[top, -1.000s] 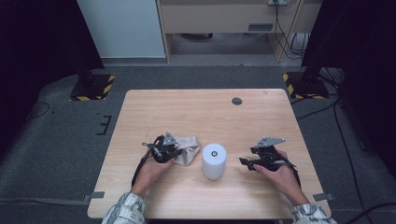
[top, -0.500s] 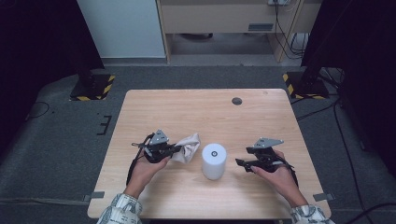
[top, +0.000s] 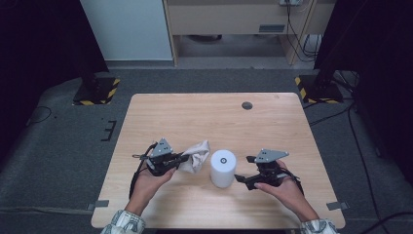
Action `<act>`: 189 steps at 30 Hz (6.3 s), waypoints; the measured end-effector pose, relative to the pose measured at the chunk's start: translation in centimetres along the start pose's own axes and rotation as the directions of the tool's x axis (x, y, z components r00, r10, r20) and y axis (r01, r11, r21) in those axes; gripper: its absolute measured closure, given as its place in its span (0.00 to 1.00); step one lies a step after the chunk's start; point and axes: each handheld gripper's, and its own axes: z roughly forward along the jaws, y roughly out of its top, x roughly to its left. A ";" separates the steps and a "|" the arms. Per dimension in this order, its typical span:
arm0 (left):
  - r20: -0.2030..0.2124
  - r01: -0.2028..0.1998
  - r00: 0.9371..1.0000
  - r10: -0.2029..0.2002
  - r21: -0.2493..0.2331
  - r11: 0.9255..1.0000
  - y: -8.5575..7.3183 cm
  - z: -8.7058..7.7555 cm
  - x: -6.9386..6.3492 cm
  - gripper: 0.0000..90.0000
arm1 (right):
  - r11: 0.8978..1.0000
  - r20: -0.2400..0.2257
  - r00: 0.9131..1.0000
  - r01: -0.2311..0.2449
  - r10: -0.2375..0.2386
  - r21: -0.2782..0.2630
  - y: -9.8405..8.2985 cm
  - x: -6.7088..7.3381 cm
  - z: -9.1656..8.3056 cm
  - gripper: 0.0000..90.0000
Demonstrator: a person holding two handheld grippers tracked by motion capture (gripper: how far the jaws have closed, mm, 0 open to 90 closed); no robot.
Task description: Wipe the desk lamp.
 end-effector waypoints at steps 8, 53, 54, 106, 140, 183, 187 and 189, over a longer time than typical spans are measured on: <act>0.044 -0.003 0.999 0.003 0.001 1.000 0.2 0.5 -0.2 0.95 | 1.000 -0.030 0.999 0.026 -0.026 -0.014 1.3 0.6 0.6 0.09; 0.143 -0.049 0.989 0.041 0.050 0.998 0.7 3.6 -3.1 0.95 | 0.997 -0.114 0.991 0.074 -0.073 0.008 2.5 1.6 3.1 0.12; 0.141 -0.051 0.989 0.043 0.050 0.997 0.7 3.7 -3.1 0.95 | 0.997 -0.114 0.991 0.074 -0.072 0.009 2.5 1.6 3.2 0.12; 0.125 -0.065 0.991 0.052 0.105 0.992 2.0 8.2 -0.9 0.95 | 0.998 -0.098 0.993 0.065 -0.063 0.014 2.0 1.5 3.2 0.19; 0.125 -0.089 0.990 0.070 0.156 0.984 1.5 9.1 -1.5 0.95 | 0.998 -0.079 0.995 0.058 -0.057 0.014 1.9 1.3 3.0 0.16; 0.175 -0.083 0.983 0.061 0.118 0.990 3.7 9.7 -0.8 0.95 | 0.999 -0.073 0.996 0.051 -0.050 0.005 1.8 1.2 2.6 0.18; 0.175 -0.107 0.982 0.078 0.165 0.981 3.0 10.6 -0.9 0.95 | 0.999 -0.073 0.996 0.050 -0.049 0.006 1.8 1.1 2.6 0.17; 0.179 -0.114 0.981 0.081 0.182 0.977 2.7 11.0 -0.9 0.95 | 0.999 -0.073 0.996 0.050 -0.050 0.007 1.8 1.1 2.6 0.16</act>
